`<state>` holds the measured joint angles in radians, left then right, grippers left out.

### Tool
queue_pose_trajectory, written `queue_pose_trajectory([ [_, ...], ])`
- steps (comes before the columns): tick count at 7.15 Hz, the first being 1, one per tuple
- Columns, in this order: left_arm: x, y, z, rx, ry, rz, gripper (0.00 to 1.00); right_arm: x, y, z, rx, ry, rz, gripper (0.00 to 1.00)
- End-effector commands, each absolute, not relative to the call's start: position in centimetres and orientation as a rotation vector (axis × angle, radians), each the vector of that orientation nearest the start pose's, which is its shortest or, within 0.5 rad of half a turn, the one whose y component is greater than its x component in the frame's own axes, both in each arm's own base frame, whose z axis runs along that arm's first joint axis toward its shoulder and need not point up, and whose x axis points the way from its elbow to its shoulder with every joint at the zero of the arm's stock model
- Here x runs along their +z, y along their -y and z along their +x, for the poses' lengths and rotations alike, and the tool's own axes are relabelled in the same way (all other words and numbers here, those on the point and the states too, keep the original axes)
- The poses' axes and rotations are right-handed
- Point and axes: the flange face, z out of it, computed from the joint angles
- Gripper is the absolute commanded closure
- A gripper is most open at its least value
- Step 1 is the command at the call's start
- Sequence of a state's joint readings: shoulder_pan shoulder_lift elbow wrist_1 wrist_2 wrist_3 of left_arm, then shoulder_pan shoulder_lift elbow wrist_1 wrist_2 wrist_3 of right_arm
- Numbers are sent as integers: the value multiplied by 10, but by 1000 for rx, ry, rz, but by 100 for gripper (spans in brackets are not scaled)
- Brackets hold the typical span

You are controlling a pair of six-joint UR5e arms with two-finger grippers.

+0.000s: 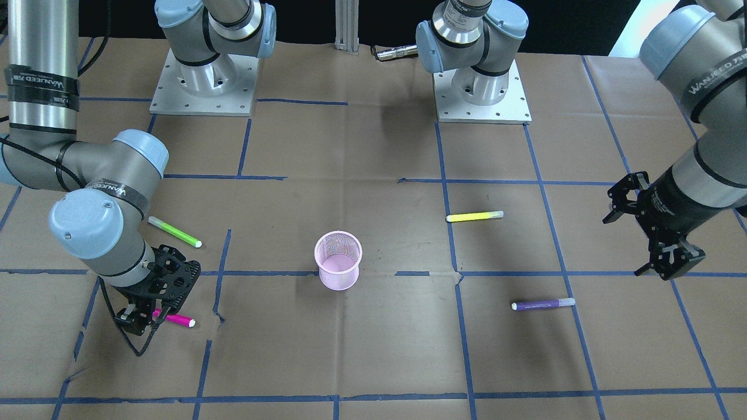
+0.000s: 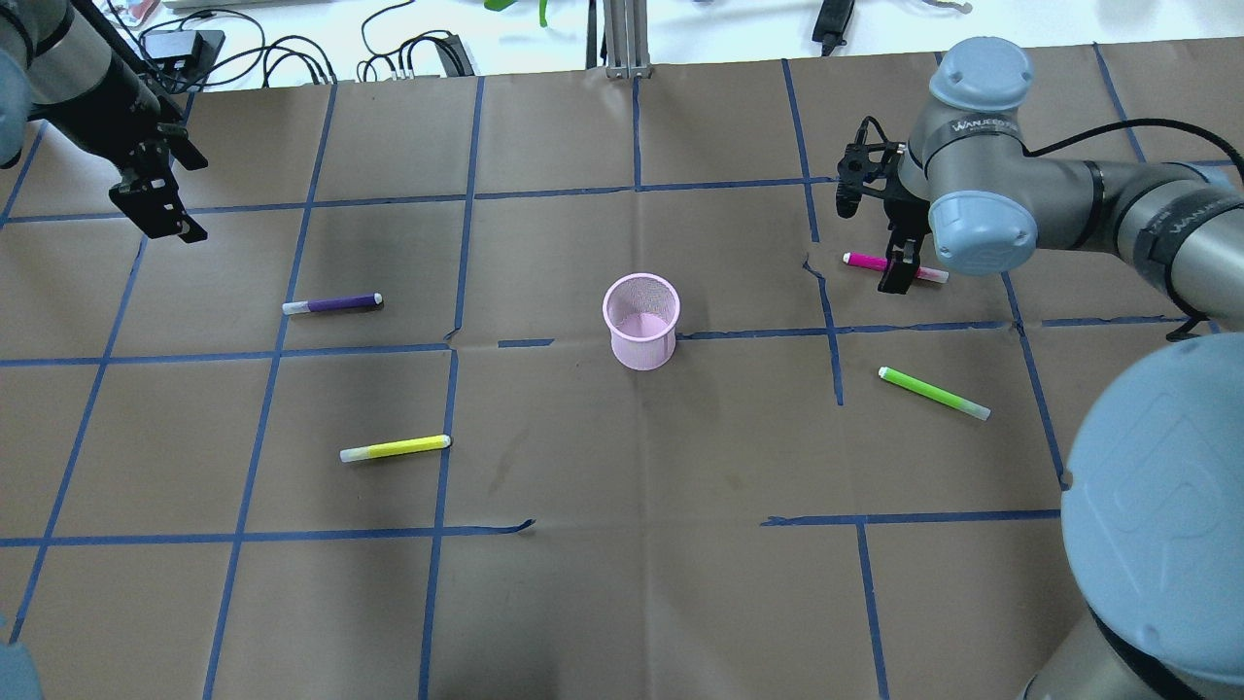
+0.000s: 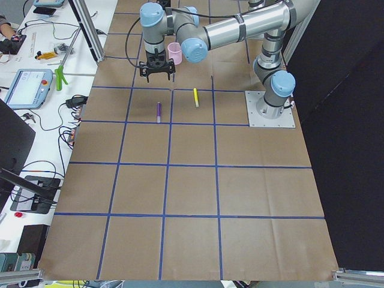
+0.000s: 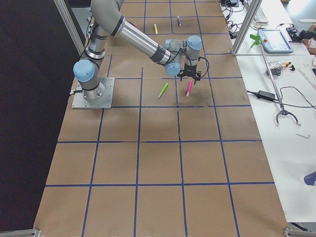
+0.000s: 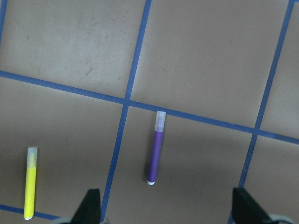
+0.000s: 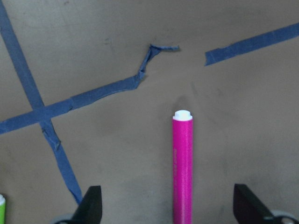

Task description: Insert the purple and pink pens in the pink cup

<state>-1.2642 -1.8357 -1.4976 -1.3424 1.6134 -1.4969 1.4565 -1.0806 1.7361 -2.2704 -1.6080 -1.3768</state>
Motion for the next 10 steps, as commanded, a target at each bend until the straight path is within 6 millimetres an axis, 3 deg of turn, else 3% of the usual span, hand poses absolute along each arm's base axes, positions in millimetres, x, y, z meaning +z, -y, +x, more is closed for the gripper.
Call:
queue_pose_trajectory([
  [1, 365, 635, 38, -99, -1960, -2410, 1, 193, 629, 64, -34, -2568, -1882, 4],
  [2, 339, 642, 29, -139, -1873, -2357, 1, 193, 629, 67, -49, -2560, -1883, 6],
  [4, 275, 661, -13, -311, -1843, -2177, 1, 186, 635, 69, -76, -2560, -1907, 14],
  [5, 237, 665, -25, -357, -1764, -2140, 1, 182, 642, 68, -84, -2564, -1910, 14],
  [6, 212, 668, -35, -375, -1729, -2103, 1, 179, 645, 68, -82, -2567, -1903, 15],
  [10, 172, 662, -74, -437, -1662, -2037, 1, 180, 644, 83, -82, -2550, -1930, 25],
])
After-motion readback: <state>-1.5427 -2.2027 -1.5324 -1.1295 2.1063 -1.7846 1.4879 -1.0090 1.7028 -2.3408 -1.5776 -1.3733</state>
